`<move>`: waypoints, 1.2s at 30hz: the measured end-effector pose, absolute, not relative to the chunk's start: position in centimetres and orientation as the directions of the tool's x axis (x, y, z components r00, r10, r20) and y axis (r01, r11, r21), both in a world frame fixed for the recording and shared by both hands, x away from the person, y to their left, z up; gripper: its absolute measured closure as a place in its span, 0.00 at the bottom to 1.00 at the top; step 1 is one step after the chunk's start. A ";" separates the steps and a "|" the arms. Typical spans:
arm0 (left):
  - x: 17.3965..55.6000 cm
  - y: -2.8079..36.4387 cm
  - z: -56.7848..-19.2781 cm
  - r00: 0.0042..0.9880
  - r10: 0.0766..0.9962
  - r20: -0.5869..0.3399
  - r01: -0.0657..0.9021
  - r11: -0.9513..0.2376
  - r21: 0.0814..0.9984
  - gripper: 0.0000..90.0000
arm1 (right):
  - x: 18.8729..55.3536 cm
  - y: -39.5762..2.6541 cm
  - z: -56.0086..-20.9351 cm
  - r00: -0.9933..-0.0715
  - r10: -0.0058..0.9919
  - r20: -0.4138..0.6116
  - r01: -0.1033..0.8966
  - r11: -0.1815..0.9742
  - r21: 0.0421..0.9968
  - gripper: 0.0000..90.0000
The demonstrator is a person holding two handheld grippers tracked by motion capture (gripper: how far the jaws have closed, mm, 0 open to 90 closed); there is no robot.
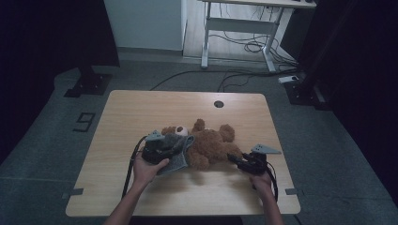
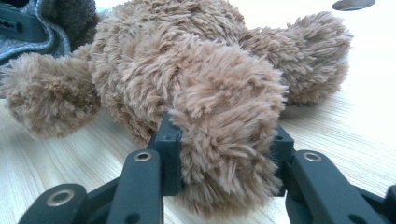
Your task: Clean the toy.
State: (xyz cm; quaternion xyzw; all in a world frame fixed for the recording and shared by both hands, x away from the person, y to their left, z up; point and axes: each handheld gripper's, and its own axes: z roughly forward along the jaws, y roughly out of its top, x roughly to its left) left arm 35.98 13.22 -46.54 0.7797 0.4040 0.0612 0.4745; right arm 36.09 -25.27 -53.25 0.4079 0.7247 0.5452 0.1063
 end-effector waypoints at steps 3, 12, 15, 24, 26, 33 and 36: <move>36.2 12.4 -46.1 0.680 0.674 -0.289 0.564 -0.228 0.794 0.87 | 36.1 -25.3 -53.2 -0.645 0.708 0.290 0.475 0.073 0.877 0.68; 36.8 5.0 -44.5 0.769 0.580 -0.267 0.513 -0.312 0.800 0.87 | 36.1 -25.2 -53.2 -0.642 0.709 0.293 0.476 0.069 0.877 0.68; 36.6 2.1 -44.9 0.795 0.549 -0.258 0.499 -0.348 0.794 0.87 | 36.1 -25.3 -53.2 -0.643 0.710 0.289 0.475 0.074 0.877 0.68; 36.5 0.5 -48.1 0.793 0.544 -0.275 0.530 -0.393 0.751 0.87 | 36.0 -25.3 -53.2 -0.648 0.708 0.279 0.474 0.089 0.876 0.68; 36.3 1.4 -48.0 0.789 0.553 -0.267 0.528 -0.390 0.754 0.87 | 36.0 -25.3 -53.2 -0.649 0.707 0.281 0.473 0.085 0.877 0.68; 36.3 5.0 -47.3 0.757 0.597 -0.265 0.541 -0.347 0.766 0.87 | 36.1 -25.3 -53.3 -0.648 0.705 0.287 0.475 0.080 0.876 0.68; 36.4 5.9 -46.8 0.749 0.613 -0.253 0.538 -0.339 0.772 0.87 | 36.3 -25.4 -53.4 -0.647 0.701 0.298 0.482 0.074 0.873 0.68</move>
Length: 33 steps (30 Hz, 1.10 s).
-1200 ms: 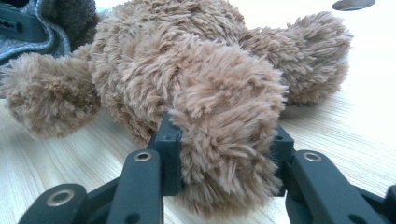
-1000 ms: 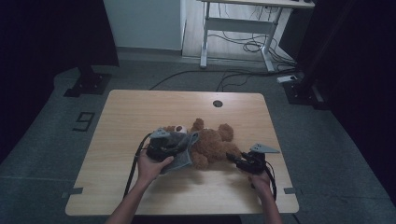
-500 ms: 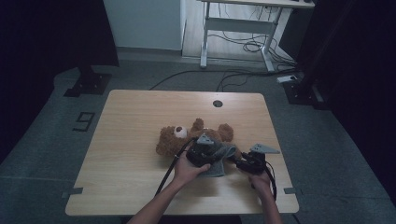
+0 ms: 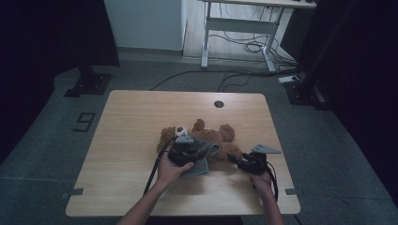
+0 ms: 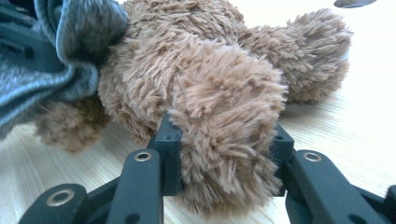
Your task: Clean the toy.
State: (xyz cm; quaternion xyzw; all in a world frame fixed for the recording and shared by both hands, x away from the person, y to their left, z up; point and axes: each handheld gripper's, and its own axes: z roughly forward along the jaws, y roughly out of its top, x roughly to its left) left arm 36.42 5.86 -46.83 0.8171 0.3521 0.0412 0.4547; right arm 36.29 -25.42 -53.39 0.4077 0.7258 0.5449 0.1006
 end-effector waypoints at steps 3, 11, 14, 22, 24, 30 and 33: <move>36.6 7.1 -46.4 0.734 0.635 -0.242 0.537 -0.324 0.779 0.87 | 36.3 -25.5 -53.4 -0.652 0.699 0.295 0.479 0.078 0.874 0.68; 37.0 10.8 -46.2 0.684 0.686 -0.246 0.556 -0.274 0.785 0.87 | 36.3 -25.6 -53.5 -0.655 0.694 0.299 0.481 0.078 0.873 0.67; 37.0 12.2 -46.0 0.667 0.703 -0.248 0.558 -0.250 0.791 0.87 | 36.2 -25.6 -53.4 -0.655 0.695 0.297 0.481 0.081 0.873 0.67; 37.4 16.5 -46.6 0.596 0.753 -0.280 0.583 -0.166 0.795 0.87 | 36.2 -25.5 -53.4 -0.661 0.694 0.286 0.474 0.090 0.876 0.67; 37.7 17.4 -47.1 0.577 0.759 -0.302 0.603 -0.146 0.785 0.87 | 36.2 -25.5 -53.4 -0.661 0.694 0.286 0.474 0.090 0.876 0.67; 38.4 19.5 -48.6 0.529 0.773 -0.350 0.649 -0.103 0.754 0.87 | 36.2 -25.4 -53.5 -0.662 0.693 0.286 0.477 0.094 0.874 0.67; 38.8 20.2 -49.8 0.510 0.770 -0.384 0.677 -0.084 0.731 0.87 | 36.2 -25.4 -53.5 -0.661 0.693 0.286 0.477 0.095 0.873 0.67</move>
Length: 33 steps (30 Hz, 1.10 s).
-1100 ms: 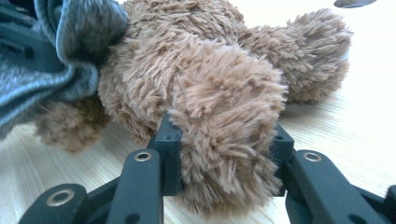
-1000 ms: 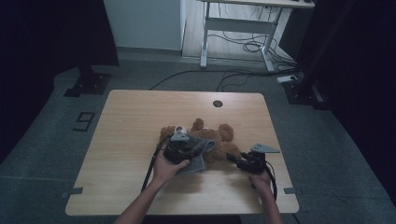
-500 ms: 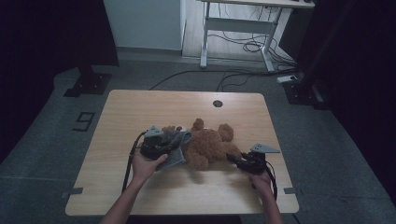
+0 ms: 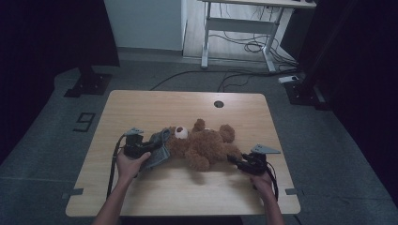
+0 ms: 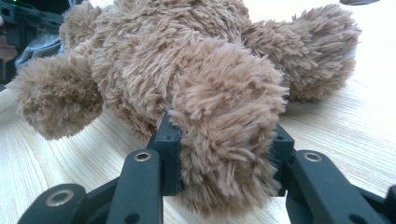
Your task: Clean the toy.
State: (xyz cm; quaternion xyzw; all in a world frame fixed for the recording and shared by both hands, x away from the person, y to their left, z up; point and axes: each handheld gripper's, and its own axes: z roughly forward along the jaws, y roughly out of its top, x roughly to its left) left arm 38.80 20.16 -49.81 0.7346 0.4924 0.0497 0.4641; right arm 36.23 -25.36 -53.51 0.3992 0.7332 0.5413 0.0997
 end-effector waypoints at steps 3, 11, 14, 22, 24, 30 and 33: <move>38.9 20.2 -50.6 0.508 0.763 -0.401 0.687 -0.078 0.722 0.87 | 36.3 -25.2 -53.6 -0.660 0.694 0.288 0.484 0.100 0.869 0.67; 38.8 21.2 -52.9 0.477 0.785 -0.396 0.721 -0.093 0.686 0.87 | 36.3 -25.2 -53.7 -0.660 0.700 0.271 0.483 0.119 0.868 0.67; 38.3 21.2 -51.6 0.496 0.783 -0.375 0.689 -0.092 0.719 0.87 | 36.3 -25.2 -53.7 -0.657 0.702 0.274 0.484 0.115 0.867 0.67; 37.8 19.9 -46.2 0.572 0.762 -0.303 0.583 -0.119 0.803 0.87 | 36.3 -25.2 -53.7 -0.657 0.703 0.274 0.483 0.113 0.868 0.67; 37.9 19.1 -45.2 0.591 0.754 -0.287 0.563 -0.131 0.816 0.87 | 36.3 -25.2 -53.7 -0.657 0.703 0.273 0.482 0.113 0.869 0.67; 39.2 15.8 -43.2 0.645 0.726 -0.239 0.523 -0.191 0.831 0.87 | 36.3 -25.2 -53.7 -0.658 0.702 0.272 0.481 0.115 0.869 0.67; 40.3 14.3 -42.9 0.657 0.725 -0.207 0.514 -0.230 0.826 0.87 | 36.3 -25.2 -53.7 -0.658 0.702 0.271 0.481 0.115 0.869 0.67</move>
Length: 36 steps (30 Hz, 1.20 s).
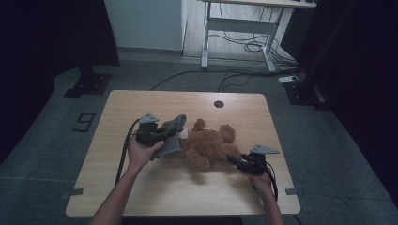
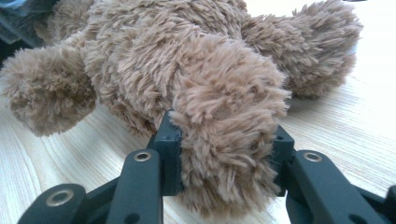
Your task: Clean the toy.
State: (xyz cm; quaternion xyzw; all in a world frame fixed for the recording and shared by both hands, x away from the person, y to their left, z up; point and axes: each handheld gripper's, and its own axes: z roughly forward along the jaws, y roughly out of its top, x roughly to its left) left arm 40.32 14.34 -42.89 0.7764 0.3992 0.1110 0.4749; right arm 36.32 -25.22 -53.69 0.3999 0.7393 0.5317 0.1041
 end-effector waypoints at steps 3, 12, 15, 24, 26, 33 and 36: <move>41.8 13.3 -43.2 0.651 0.730 -0.211 0.537 -0.246 0.807 0.87 | 36.3 -25.2 -53.7 -0.659 0.703 0.269 0.480 0.116 0.870 0.67; 42.0 14.1 -45.4 0.640 0.714 -0.284 0.571 -0.195 0.797 0.87 | 36.3 -25.1 -53.7 -0.661 0.700 0.271 0.480 0.116 0.869 0.67; 41.1 14.6 -46.0 0.645 0.709 -0.287 0.563 -0.186 0.805 0.87 | 36.1 -25.2 -53.5 -0.659 0.706 0.259 0.474 0.123 0.872 0.66; 38.6 15.1 -47.1 0.660 0.708 -0.252 0.513 -0.180 0.839 0.88 | 35.3 -25.5 -52.4 -0.639 0.725 0.256 0.467 0.101 0.879 0.41; 38.2 15.2 -47.4 0.662 0.705 -0.254 0.507 -0.172 0.845 0.88 | 35.1 -25.7 -51.9 -0.636 0.729 0.253 0.452 0.086 0.888 0.36; 36.7 15.6 -48.0 0.679 0.682 -0.271 0.504 -0.165 0.848 0.88 | 34.9 -25.5 -49.5 -0.636 0.735 0.236 0.410 0.062 0.910 0.30; 36.2 15.9 -48.2 0.682 0.674 -0.284 0.508 -0.158 0.847 0.88 | 35.3 -24.7 -49.1 -0.654 0.717 0.241 0.420 0.079 0.904 0.28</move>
